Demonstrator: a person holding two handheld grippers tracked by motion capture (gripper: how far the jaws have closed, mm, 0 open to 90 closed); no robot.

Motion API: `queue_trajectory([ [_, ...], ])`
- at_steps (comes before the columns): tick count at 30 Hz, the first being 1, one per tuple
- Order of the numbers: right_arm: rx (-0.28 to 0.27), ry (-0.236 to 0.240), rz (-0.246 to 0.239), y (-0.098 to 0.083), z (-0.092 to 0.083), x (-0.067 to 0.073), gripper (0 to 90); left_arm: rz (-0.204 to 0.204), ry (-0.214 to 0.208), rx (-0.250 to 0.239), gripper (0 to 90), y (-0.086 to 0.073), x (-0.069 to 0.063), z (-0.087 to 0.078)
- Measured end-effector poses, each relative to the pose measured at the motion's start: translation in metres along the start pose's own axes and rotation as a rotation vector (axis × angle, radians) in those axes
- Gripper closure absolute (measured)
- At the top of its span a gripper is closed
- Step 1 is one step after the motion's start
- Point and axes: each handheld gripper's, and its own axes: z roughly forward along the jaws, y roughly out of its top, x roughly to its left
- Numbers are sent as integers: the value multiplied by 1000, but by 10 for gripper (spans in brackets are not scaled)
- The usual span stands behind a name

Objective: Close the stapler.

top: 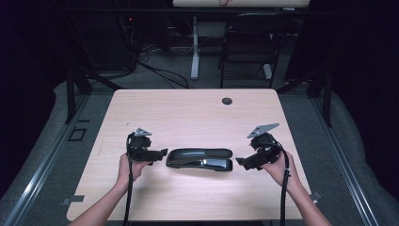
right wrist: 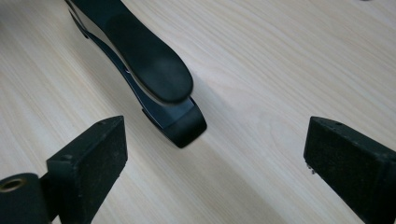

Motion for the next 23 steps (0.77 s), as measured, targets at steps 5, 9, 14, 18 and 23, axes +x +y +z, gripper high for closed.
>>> queue_trajectory([
  [5,17,-18,22,-13,-1,-5,52,-3,0,2,168,0,1,-1],
  [9,43,-23,32,-22,1,-9,54,-3,2,-2,168,0,1,-1],
  [14,100,-23,25,-28,8,-10,36,-3,0,0,168,0,1,0],
  [18,133,-35,21,-30,13,-13,26,-4,1,1,167,0,2,0],
  [23,202,-50,25,-35,22,-18,15,-3,-1,6,165,0,2,0],
])
